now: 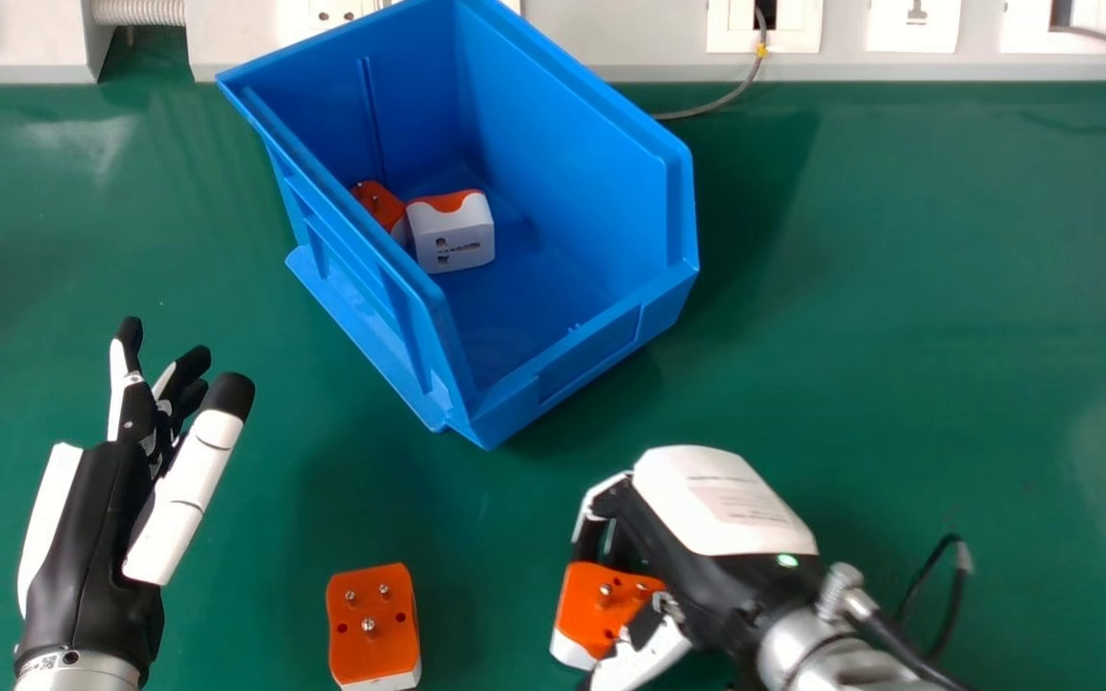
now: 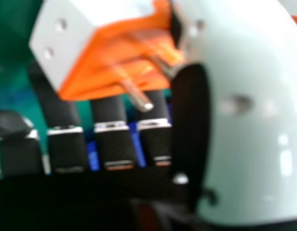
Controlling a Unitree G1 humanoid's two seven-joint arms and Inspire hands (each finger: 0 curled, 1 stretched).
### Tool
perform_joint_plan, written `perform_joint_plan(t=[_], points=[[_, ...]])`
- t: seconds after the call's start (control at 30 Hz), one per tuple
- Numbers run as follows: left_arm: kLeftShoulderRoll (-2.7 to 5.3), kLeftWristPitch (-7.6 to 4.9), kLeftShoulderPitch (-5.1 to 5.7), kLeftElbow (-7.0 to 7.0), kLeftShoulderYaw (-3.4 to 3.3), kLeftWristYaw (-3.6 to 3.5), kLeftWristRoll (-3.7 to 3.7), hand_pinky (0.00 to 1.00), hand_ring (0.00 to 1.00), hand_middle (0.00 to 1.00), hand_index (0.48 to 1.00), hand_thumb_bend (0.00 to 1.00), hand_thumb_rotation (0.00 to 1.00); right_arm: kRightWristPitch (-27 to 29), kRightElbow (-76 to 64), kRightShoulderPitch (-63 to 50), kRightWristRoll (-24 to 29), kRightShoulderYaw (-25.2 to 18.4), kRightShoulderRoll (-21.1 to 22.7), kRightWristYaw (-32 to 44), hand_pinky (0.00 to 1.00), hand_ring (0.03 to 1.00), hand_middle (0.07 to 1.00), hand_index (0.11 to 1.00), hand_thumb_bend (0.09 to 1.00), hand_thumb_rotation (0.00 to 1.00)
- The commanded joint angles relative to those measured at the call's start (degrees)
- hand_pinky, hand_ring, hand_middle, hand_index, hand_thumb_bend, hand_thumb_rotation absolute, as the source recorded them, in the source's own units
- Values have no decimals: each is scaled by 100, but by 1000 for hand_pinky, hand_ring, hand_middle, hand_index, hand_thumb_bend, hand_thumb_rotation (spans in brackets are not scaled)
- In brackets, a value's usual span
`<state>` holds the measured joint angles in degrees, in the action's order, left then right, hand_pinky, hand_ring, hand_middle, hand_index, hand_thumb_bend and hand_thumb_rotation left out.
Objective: Pick all objects and put in blue box
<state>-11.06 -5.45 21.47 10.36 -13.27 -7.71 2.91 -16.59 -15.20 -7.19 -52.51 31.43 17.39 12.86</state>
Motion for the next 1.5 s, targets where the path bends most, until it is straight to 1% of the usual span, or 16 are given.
perform_joint_plan(t=[0.0, 0.03, 0.17, 0.27, 0.33, 0.4, 0.47, 0.6, 0.67, 0.8, 0.87, 0.97, 1.17, 1.23, 1.37, 1.47], points=[[-2, -26, -71, 107, 9, -21, 57, 915, 952, 948, 984, 798, 829, 191, -591, -7, 20, -276, 171, -6, 65, 129, 433, 481, 513, 0], [-4, -22, -77, 102, 10, -22, 61, 915, 952, 948, 984, 798, 829, 238, -705, -32, 49, -344, 228, -7, 65, 129, 433, 481, 513, 0], [-9, 12, -97, 110, 5, -30, 74, 915, 953, 948, 985, 798, 828, 455, -1272, -26, 384, -848, 437, 100, 64, 127, 455, 480, 513, 0], [-6, 33, -109, 118, 10, -34, 77, 915, 953, 948, 985, 797, 826, 641, -1485, 124, 699, -1247, 487, 107, 61, 120, 328, 475, 499, 67], [-11, 41, -135, 94, 8, -38, 85, 915, 953, 948, 985, 794, 825, 705, -1554, 243, 777, -1403, 488, 116, 52, 107, 247, 472, 493, 102], [-20, 35, -159, 53, 1, -49, 102, 915, 953, 948, 985, 793, 825, 769, -1648, 455, 834, -1572, 484, 111, 49, 104, 230, 472, 491, 109], [-21, 48, -178, 48, 1, -54, 110, 915, 953, 948, 985, 791, 824, 847, -1656, 735, 867, -1685, 477, 92, 44, 98, 205, 471, 489, 120], [-13, 72, -221, 33, 9, -54, 110, 916, 953, 948, 985, 790, 823, 1028, -1383, 1459, 917, -1779, 428, 36, 37, 89, 181, 470, 489, 126], [-3, 77, -238, 22, 15, -56, 112, 918, 953, 948, 985, 791, 821, 1139, -1078, 1896, 926, -1760, 381, -48, 33, 84, 167, 470, 489, 129], [12, 67, -242, 22, 12, -77, 132, 920, 952, 948, 984, 792, 817, 1355, -252, 2860, 849, -1578, 152, -298, 31, 79, 151, 470, 488, 132], [11, 48, -262, -19, 5, -89, 140, 921, 951, 948, 984, 792, 816, 1394, 182, 3281, 767, -1451, 1, -424, 31, 78, 149, 469, 488, 133], [6, 32, -271, -49, -8, -107, 174, 922, 951, 947, 984, 792, 814, 1408, 899, 3927, 664, -1273, -258, -627, 32, 77, 150, 469, 488, 134], [27, -23, -252, -90, -16, -132, 217, 924, 951, 948, 985, 796, 810, 1484, 2463, 5148, 596, -1017, -694, -1031, 39, 83, 163, 470, 488, 138], [33, -33, -230, -77, -19, -131, 213, 925, 951, 949, 985, 799, 809, 1497, 3017, 5527, 576, -929, -836, -1171, 40, 83, 163, 470, 488, 139], [32, -36, -201, -54, -14, -103, 165, 926, 952, 950, 986, 807, 808, 1540, 4245, 6244, 545, -747, -1141, -1490, 41, 86, 171, 471, 487, 141], [35, -26, -154, -5, -8, -90, 152, 927, 952, 950, 986, 816, 809, 1496, 5067, 6701, 557, -612, -1366, -1619, 46, 94, 184, 472, 488, 140]])
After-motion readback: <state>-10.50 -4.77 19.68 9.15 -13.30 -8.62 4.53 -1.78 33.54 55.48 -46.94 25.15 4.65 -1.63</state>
